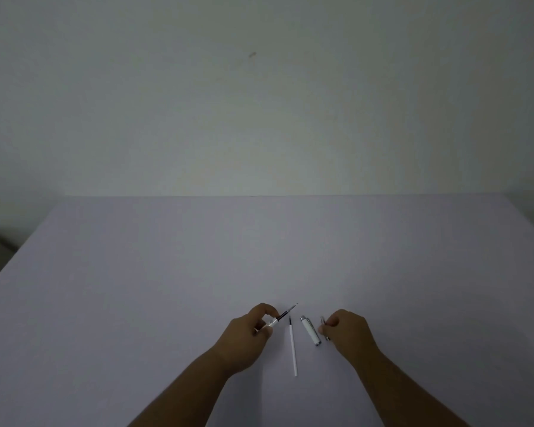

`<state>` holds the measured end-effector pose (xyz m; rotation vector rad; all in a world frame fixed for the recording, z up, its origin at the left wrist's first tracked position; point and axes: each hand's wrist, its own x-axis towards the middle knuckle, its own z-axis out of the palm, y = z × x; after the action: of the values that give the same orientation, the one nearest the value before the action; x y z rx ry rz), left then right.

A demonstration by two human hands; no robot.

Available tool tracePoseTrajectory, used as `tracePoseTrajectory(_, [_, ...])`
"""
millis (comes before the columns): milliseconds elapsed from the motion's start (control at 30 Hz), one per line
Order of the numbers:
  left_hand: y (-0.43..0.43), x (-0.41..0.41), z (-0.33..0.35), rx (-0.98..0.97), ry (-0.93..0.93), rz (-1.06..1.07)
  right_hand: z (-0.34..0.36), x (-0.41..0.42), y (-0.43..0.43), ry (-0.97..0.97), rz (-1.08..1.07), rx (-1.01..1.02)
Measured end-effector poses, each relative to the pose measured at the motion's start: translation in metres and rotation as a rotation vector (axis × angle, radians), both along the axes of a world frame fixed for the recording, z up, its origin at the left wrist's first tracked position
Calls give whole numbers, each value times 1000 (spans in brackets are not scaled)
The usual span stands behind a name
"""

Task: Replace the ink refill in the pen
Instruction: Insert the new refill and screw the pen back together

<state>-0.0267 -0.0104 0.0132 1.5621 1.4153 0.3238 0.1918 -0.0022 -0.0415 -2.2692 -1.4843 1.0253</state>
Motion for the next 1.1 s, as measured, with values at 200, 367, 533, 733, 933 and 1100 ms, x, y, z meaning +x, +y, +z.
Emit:
tracePoseTrajectory(200, [-1, 3, -3, -11, -7, -19, -6, 2, -2, 30, -14, 33])
tracePoseTrajectory(367, [0, 5, -2, -9, 1, -31, -7, 3, -1, 45, -27, 39])
tracePoseTrajectory(533, [0, 6, -2, -11, 1, -31, -5, 6, -1, 4, -19, 55])
tracePoseTrajectory(733, [1, 9, -1, -12, 6, -33, 4, 9, -2, 53, -44, 76])
tracePoseTrajectory(933, [3, 18, 2, -17, -14, -2, 36, -5, -1, 723, -145, 40])
tracePoseTrajectory(1100, [6, 27, 1, -11, -12, -8, 50, -18, 1, 813, -96, 9])
